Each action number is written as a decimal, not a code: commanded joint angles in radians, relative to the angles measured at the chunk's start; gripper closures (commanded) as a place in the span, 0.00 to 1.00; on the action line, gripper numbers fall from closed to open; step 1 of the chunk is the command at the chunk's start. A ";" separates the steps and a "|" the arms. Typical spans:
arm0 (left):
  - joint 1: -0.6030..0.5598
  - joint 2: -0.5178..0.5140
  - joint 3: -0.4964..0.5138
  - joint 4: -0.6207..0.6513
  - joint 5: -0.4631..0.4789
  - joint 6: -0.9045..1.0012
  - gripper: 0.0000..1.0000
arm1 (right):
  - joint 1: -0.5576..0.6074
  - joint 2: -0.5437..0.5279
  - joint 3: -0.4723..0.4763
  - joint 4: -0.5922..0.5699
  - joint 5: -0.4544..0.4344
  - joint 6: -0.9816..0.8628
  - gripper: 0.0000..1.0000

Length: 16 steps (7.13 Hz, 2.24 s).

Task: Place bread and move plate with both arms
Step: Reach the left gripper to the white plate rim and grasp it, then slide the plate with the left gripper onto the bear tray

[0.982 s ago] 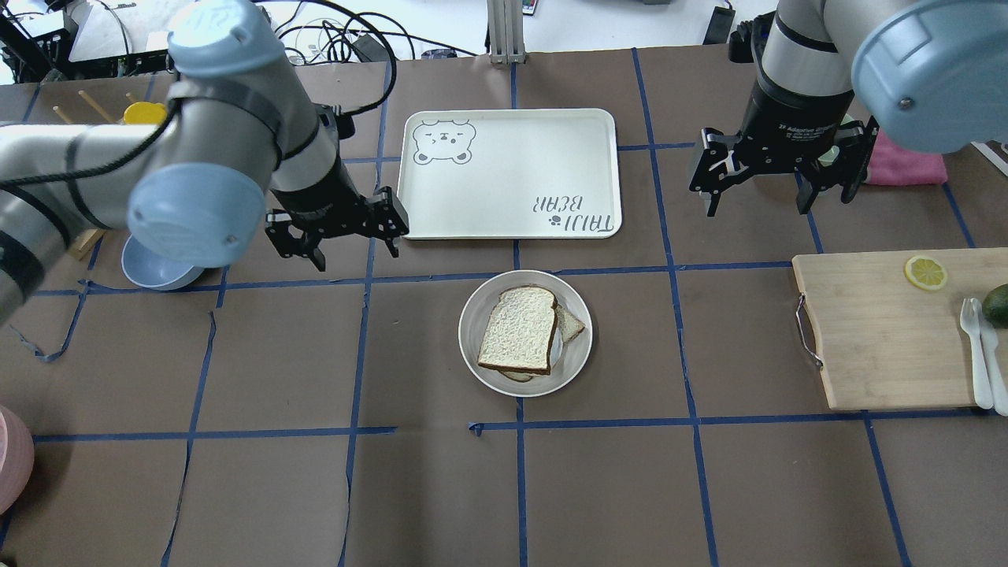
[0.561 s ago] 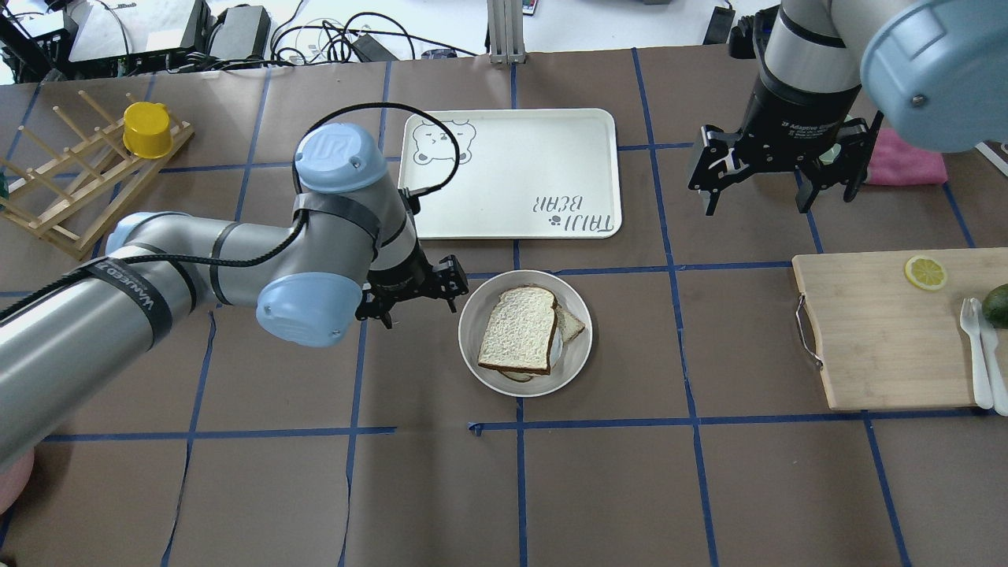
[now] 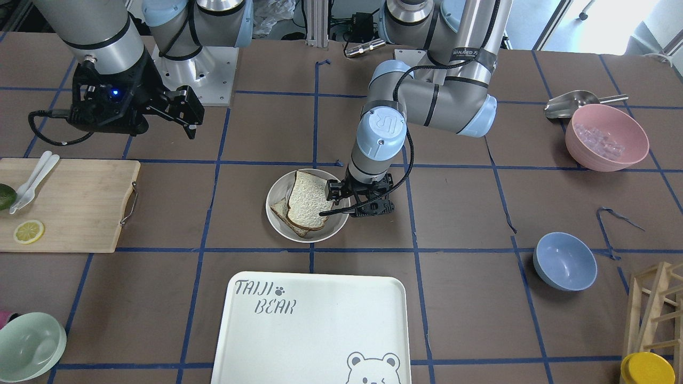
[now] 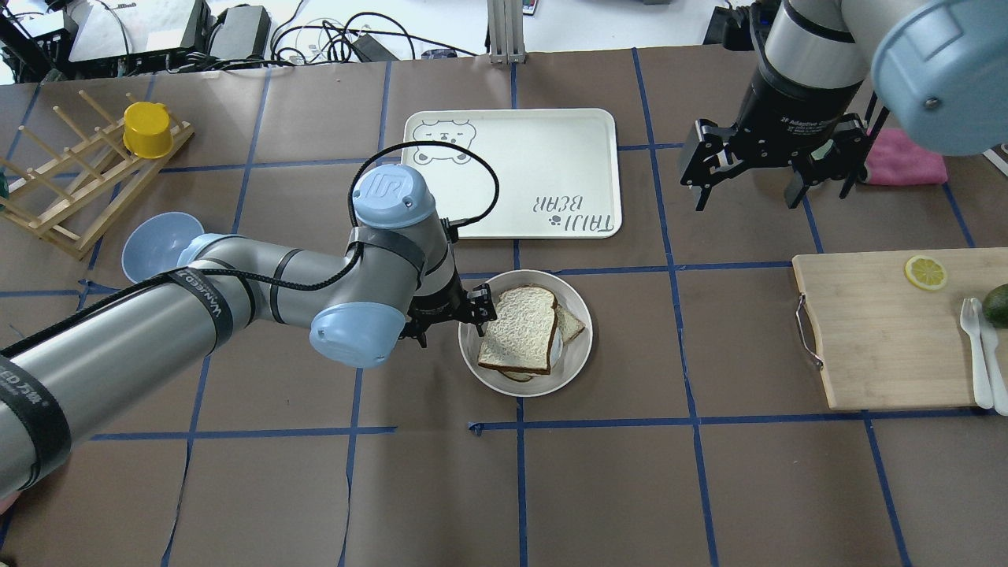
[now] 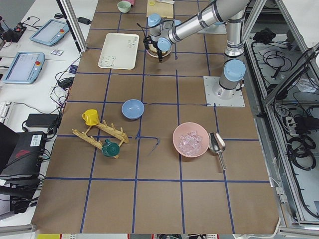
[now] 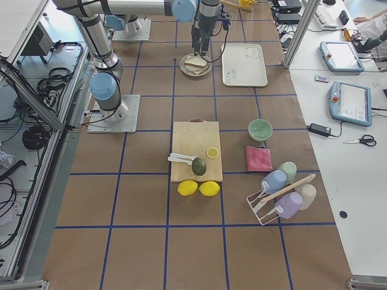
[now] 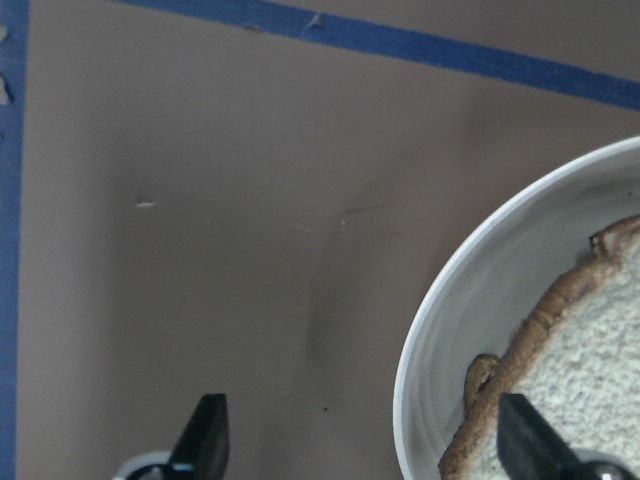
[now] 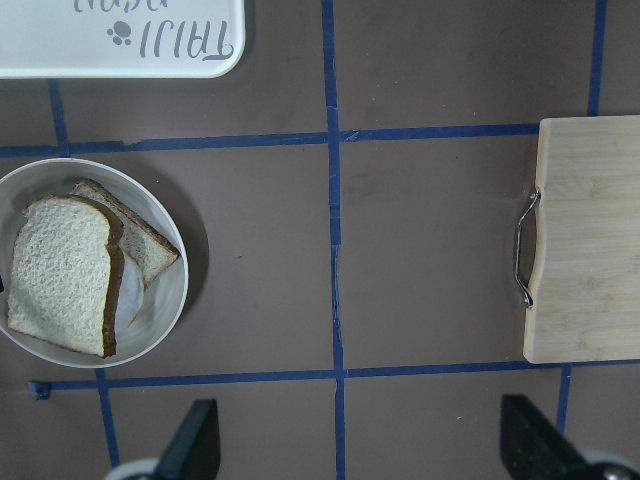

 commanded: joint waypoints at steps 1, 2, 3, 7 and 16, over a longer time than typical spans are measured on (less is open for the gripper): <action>-0.001 -0.036 0.001 0.028 0.001 0.010 0.22 | -0.001 -0.002 0.000 -0.004 0.001 0.002 0.00; -0.001 -0.039 0.004 0.028 0.001 0.013 0.34 | -0.001 -0.001 0.004 -0.035 -0.008 0.005 0.00; -0.001 -0.039 0.006 0.029 0.001 0.015 0.47 | -0.001 -0.001 0.004 -0.042 -0.007 0.008 0.00; 0.001 -0.034 0.007 0.037 -0.002 0.030 1.00 | -0.001 -0.001 0.005 -0.065 -0.013 0.013 0.00; 0.207 0.032 0.009 0.059 -0.272 0.407 1.00 | -0.001 -0.001 0.007 -0.082 -0.016 0.013 0.00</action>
